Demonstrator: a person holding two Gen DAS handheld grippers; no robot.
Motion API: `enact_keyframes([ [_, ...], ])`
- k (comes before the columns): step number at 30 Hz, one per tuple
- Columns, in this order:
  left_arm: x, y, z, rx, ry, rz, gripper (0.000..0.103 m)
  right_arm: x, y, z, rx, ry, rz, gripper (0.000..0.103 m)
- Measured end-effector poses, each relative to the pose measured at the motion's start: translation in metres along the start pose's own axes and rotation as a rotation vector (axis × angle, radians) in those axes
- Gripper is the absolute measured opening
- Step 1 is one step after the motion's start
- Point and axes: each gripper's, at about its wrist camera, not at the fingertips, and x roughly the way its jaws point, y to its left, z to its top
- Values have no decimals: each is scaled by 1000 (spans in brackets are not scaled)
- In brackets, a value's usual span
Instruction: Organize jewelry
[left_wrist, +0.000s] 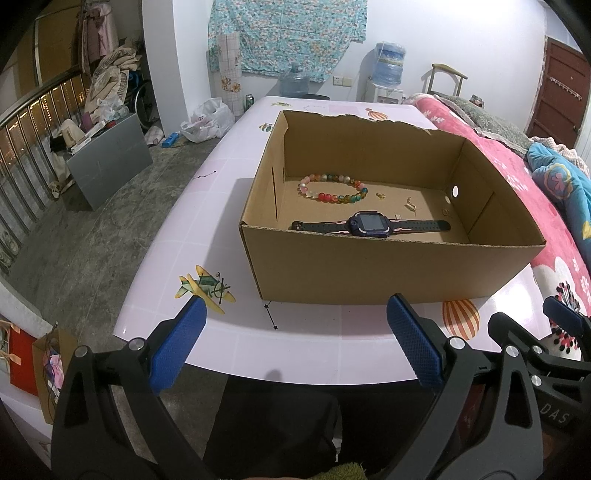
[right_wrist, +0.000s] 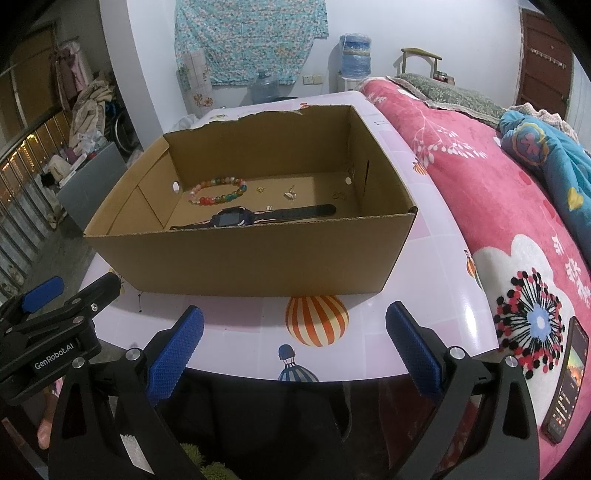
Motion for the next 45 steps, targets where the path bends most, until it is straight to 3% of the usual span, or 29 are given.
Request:
enact_keyframes([
  [45, 0, 0, -1, -3, 1, -1, 95, 2, 0, -4, 2, 8, 1, 96],
])
